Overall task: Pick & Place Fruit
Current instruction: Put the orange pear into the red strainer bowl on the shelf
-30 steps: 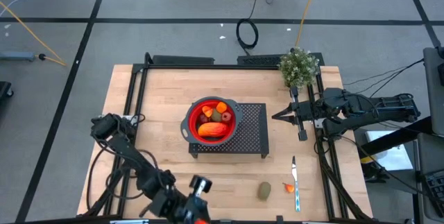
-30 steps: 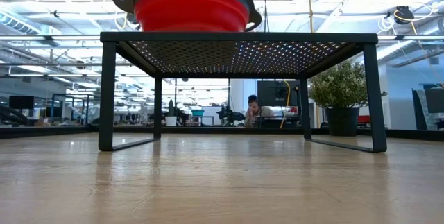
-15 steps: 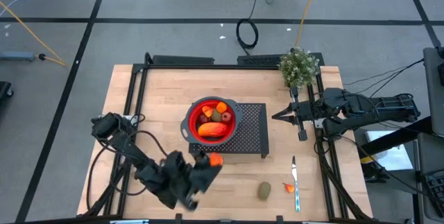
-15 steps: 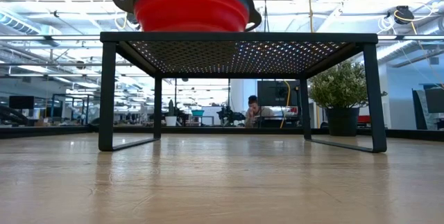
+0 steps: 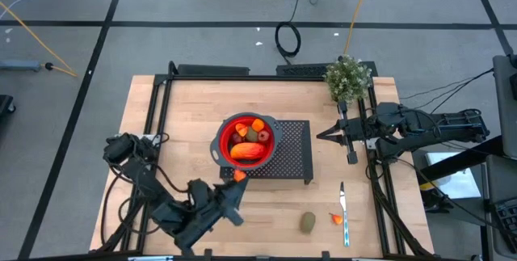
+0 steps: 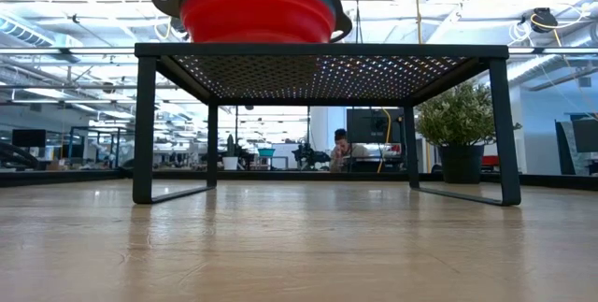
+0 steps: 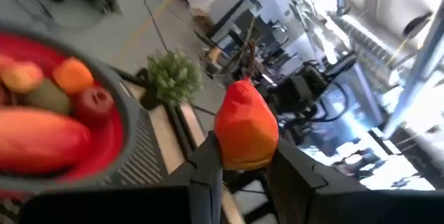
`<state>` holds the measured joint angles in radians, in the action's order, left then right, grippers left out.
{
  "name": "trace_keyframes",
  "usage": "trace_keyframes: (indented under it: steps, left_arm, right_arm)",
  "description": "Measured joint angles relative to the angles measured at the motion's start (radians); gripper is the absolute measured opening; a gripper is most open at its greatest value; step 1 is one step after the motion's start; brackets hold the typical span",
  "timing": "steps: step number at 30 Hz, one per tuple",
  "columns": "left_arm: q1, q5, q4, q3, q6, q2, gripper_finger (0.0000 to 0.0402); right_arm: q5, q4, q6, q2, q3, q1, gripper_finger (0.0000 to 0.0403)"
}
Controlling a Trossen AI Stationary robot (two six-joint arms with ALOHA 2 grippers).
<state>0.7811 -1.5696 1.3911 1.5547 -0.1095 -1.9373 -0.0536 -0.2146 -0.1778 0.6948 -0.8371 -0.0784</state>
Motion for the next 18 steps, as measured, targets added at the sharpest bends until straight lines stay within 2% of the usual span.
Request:
trace_keyframes:
  steps: [10,18]
  left_arm:
    - [-0.042,-0.002,0.000,0.000,-0.392,0.025,0.0085]
    - [-0.060,-0.002,-0.017,0.000,-0.712,0.097,0.0085]
  right_arm:
    - [0.000,-0.001,-0.001,0.000,0.000,0.000,0.0004]
    - [0.000,0.000,0.000,0.000,0.000,0.000,0.0004]
